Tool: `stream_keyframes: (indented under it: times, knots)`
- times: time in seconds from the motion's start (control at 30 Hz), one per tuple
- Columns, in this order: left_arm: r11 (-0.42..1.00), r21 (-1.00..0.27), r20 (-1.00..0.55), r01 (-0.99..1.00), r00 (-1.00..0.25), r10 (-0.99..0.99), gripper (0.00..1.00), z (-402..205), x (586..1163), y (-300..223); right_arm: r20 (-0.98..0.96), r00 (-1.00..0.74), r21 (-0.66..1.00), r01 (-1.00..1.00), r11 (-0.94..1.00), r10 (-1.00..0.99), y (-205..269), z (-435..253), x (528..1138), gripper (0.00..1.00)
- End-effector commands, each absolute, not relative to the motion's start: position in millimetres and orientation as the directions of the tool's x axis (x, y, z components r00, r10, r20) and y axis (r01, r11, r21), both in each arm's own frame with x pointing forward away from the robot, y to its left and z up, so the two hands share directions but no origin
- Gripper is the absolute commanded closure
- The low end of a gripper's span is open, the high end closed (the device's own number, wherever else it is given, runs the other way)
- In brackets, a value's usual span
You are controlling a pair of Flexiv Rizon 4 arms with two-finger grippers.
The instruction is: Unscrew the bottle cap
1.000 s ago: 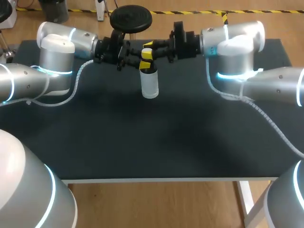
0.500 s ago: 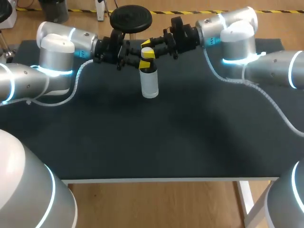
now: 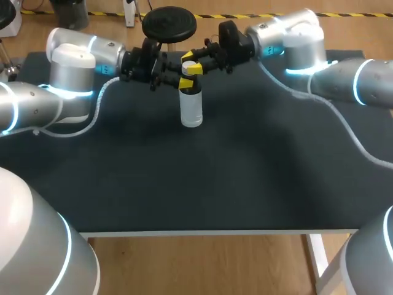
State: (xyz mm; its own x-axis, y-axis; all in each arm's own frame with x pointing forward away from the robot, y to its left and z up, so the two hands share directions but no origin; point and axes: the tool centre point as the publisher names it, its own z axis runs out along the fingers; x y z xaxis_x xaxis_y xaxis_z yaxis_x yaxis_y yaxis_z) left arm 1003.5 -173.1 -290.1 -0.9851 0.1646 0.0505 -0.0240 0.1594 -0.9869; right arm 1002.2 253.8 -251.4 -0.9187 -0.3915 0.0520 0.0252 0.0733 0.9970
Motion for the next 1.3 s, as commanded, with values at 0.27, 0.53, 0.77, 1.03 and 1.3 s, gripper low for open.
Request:
stream_keyframes:
  times: [0.27, 0.53, 0.77, 1.03, 1.3]
  knots:
    - [0.157, -0.987, 0.05, -0.023, -0.984, 0.17, 1.0, -291, 999, -173, 0.015, -0.504, 0.99, -0.113, 0.083, -0.863, 259, -254, 1004, 1.0]
    - [0.157, -0.987, 0.05, -0.023, -0.984, 0.17, 1.0, -291, 999, -173, 0.009, -0.433, 0.996, -0.076, 0.047, -0.902, 260, -255, 1003, 1.0]
    - [0.157, -0.987, 0.05, -0.023, -0.984, 0.17, 1.0, -291, 999, -173, 0.025, -0.417, 0.996, -0.069, 0.059, -0.909, 261, -255, 1002, 1.0]
    - [0.157, -0.987, 0.05, -0.023, -0.984, 0.17, 1.0, -291, 999, -173, 0.032, -0.474, 0.993, -0.082, 0.08, -0.88, 257, -252, 999, 0.0]
    - [0.157, -0.987, 0.05, -0.023, -0.984, 0.17, 1.0, -291, 999, -173, 0.073, -0.654, 0.99, -0.047, 0.136, -0.753, 247, -245, 999, 0.0]
